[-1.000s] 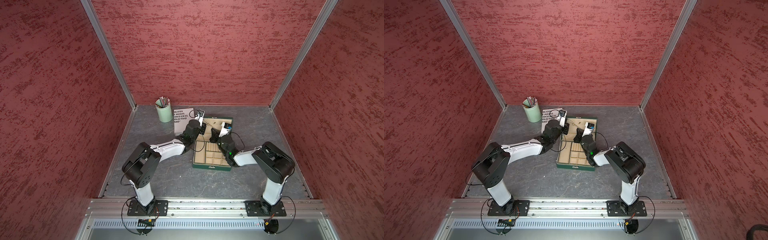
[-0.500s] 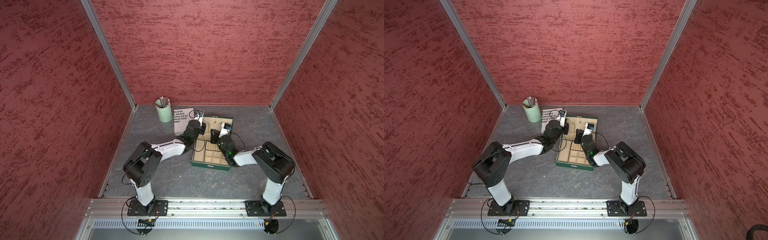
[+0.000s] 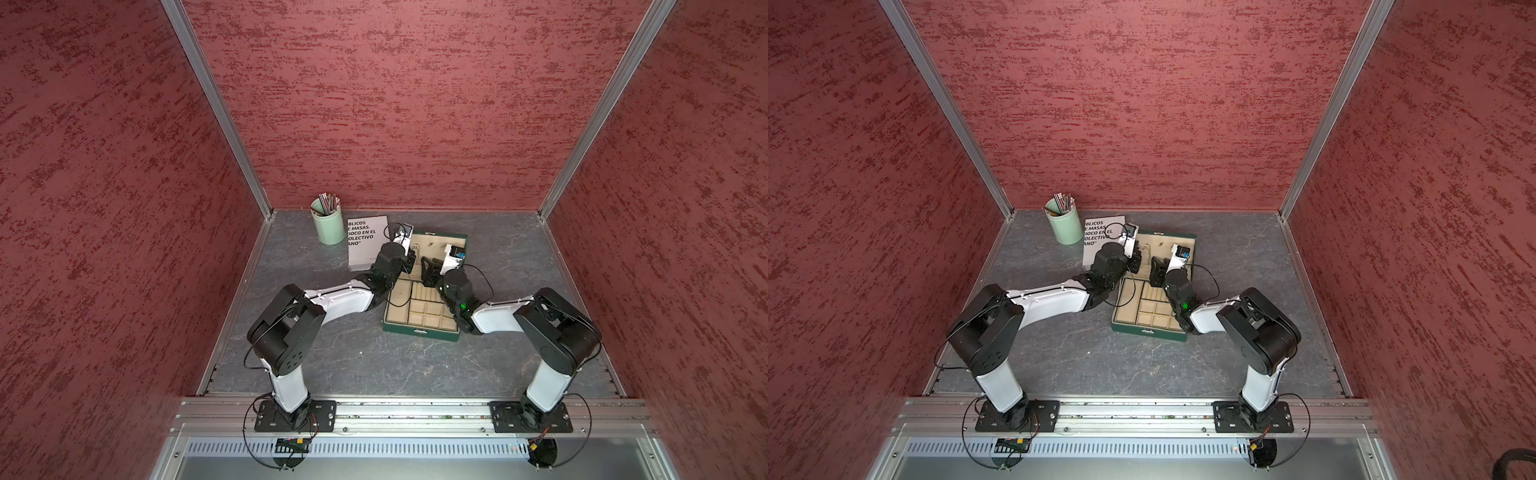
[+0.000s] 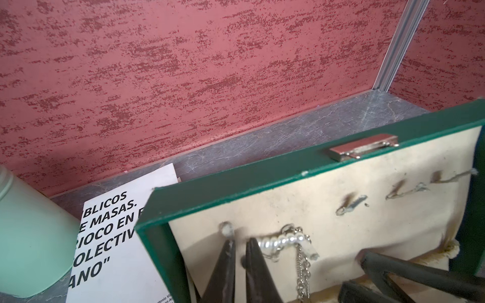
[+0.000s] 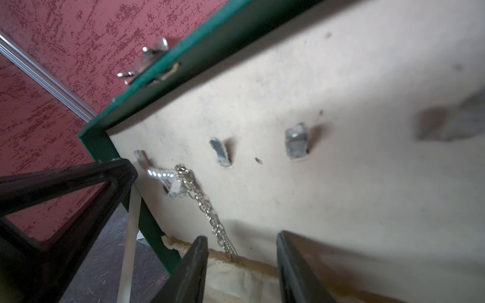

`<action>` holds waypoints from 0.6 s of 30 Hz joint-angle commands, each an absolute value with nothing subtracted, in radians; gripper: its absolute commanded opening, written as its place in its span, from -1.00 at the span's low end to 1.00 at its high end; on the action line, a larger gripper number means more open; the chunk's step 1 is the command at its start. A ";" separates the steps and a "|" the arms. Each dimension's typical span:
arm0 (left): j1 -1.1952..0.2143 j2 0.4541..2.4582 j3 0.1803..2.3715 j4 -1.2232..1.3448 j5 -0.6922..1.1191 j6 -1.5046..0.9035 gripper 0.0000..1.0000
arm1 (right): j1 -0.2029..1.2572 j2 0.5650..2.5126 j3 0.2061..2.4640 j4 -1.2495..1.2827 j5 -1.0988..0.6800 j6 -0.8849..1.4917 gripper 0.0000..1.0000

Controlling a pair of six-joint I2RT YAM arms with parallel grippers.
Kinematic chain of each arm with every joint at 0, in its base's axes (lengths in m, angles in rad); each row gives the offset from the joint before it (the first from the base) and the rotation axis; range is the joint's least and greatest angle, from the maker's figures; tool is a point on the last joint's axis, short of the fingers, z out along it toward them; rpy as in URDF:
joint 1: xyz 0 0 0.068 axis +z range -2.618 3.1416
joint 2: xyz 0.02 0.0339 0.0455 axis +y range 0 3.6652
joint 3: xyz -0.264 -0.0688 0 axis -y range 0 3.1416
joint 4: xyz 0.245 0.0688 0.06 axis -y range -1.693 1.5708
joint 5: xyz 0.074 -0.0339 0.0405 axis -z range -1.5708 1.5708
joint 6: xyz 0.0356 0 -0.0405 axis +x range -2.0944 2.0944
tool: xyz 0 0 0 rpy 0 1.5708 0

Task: Put jewelry chain into jewelry box
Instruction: Hang the necklace on the jewelry box clasp.

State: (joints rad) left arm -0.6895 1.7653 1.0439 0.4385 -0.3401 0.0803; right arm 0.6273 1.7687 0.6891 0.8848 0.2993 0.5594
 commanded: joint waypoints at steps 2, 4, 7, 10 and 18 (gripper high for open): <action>-0.695 1.741 1.030 0.425 -0.339 0.089 -0.96 | 0.625 1.719 0.664 0.859 0.297 0.526 -0.05; -0.699 1.733 1.026 0.415 -0.340 0.090 -1.00 | 0.626 1.699 0.657 0.846 0.296 0.517 -0.04; -0.703 1.722 1.009 0.411 -0.342 0.089 -1.00 | 0.627 1.672 0.640 0.840 0.295 0.499 -0.02; -0.708 1.707 0.993 0.410 -0.347 0.082 -1.00 | 0.626 1.651 0.629 0.826 0.293 0.489 -0.02; -0.709 1.625 0.958 0.378 -0.355 0.048 -0.68 | 0.625 1.574 0.628 0.722 0.255 0.441 0.01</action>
